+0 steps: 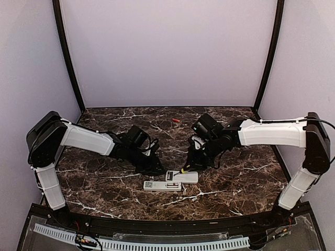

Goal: Unload the batteries from the remote control
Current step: Hold the remote control without the battery cover at the center of the board.

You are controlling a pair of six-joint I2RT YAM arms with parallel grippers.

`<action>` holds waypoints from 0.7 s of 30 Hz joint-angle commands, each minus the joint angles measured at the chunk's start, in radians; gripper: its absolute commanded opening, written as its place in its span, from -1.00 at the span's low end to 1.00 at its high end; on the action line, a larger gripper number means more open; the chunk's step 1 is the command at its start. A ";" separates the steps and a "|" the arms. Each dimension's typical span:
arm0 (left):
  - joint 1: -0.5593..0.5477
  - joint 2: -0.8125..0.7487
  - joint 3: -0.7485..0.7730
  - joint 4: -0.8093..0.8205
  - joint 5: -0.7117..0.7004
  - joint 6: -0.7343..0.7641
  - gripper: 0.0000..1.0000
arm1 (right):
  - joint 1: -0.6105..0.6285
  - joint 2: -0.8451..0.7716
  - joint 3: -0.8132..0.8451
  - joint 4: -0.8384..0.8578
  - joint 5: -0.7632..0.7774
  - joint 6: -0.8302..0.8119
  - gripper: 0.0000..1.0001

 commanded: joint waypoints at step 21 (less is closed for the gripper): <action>-0.021 0.094 0.027 0.037 0.069 0.026 -0.64 | 0.090 0.230 0.354 -0.364 0.149 0.106 -1.00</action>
